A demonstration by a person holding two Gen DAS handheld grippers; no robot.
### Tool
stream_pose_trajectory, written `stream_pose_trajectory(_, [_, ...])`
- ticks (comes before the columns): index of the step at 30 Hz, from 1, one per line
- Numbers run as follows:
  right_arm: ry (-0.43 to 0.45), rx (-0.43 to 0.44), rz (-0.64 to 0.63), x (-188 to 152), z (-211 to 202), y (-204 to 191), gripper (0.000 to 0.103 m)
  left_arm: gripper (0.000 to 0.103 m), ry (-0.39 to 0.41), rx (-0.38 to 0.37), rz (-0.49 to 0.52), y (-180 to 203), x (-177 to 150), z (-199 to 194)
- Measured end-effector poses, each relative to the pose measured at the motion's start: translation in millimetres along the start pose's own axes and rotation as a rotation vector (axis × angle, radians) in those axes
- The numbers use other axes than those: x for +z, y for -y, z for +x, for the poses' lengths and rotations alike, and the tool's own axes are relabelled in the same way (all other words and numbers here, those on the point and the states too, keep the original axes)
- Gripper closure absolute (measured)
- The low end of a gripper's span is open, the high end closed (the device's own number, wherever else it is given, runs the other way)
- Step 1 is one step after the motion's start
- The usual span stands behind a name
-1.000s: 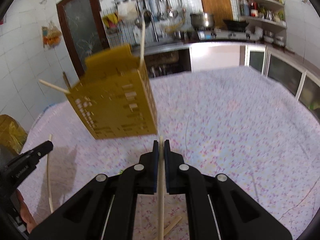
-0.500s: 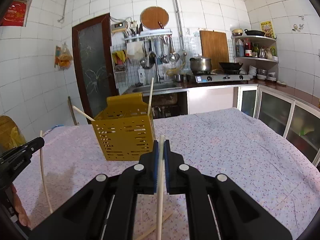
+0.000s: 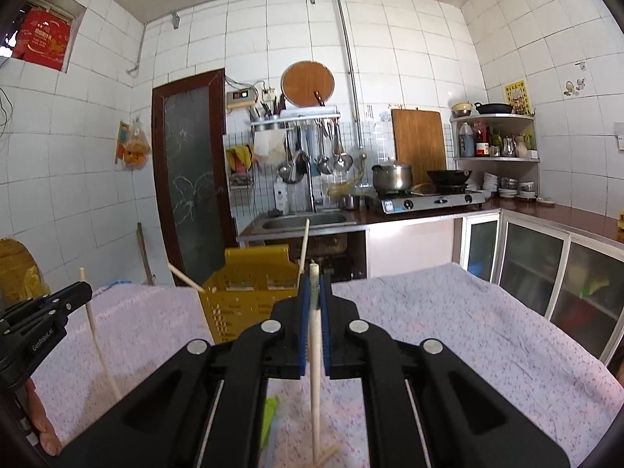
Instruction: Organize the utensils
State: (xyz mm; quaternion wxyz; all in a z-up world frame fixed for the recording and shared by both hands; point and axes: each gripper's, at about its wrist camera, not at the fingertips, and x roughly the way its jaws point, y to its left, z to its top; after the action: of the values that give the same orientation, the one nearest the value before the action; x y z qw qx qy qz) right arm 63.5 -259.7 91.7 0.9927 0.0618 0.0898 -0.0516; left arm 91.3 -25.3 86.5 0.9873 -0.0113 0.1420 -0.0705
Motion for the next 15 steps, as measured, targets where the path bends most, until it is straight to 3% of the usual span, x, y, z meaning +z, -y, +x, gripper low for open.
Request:
stream_pose_trajectory(9, [0.069,0.021,-0.015,45,17,-12,0.098,0.099,0.089,-0.034,-0.023,12,60,17])
stream_pose_trajectory(15, [0.142,0.036,-0.021,90,39,-23,0.098,0.099,0.194,-0.056,-0.059,22,120,32])
